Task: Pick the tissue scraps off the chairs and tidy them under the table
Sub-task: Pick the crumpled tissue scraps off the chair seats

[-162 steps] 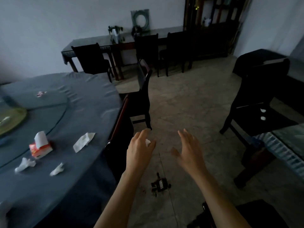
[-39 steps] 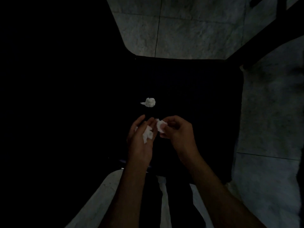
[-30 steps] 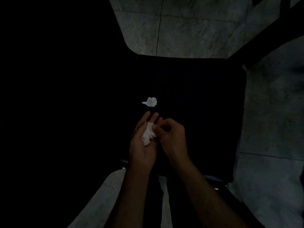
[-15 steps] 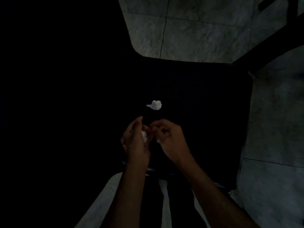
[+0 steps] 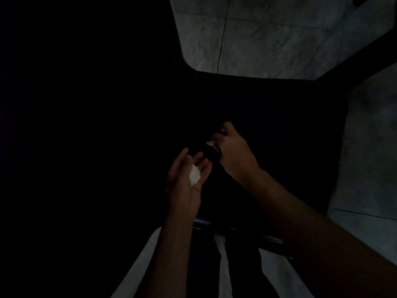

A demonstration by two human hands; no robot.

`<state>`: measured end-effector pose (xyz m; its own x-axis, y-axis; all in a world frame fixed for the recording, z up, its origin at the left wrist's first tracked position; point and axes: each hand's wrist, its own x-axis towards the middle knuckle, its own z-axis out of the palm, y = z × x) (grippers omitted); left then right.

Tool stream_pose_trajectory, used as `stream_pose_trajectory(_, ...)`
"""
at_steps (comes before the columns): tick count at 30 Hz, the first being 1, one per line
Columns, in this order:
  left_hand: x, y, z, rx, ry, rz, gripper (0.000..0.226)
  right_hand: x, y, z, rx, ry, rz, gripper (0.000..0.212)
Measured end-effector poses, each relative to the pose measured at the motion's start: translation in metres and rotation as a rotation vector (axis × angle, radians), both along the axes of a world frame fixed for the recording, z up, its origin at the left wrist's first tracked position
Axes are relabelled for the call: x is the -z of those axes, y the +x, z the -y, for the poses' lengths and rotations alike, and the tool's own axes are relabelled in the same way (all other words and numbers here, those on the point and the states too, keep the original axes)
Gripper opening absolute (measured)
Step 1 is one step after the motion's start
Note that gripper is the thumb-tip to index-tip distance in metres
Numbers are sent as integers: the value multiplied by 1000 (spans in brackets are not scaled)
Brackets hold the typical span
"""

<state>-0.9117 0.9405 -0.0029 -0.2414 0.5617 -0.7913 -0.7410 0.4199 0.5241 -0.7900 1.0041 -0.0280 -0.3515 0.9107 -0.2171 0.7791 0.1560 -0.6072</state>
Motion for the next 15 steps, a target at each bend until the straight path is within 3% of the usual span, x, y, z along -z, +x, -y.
stream_pose_trajectory(4, 3, 1, 2, -36, 9, 40, 39, 5, 8, 10, 168, -75, -26, 19)
stream_pose_trajectory(9, 5, 4, 5, 5, 60, 33, 51, -17, 12, 27, 651, -165, -307, 10)
stream_pose_trajectory(13, 6, 9, 7, 108, 67, -6, 57, -38, -3, 40, 727, -343, -624, 10)
stream_pose_trajectory(15, 6, 13, 9, 163, 84, -68, 51, -41, -12, 43, 670, -372, -635, 10)
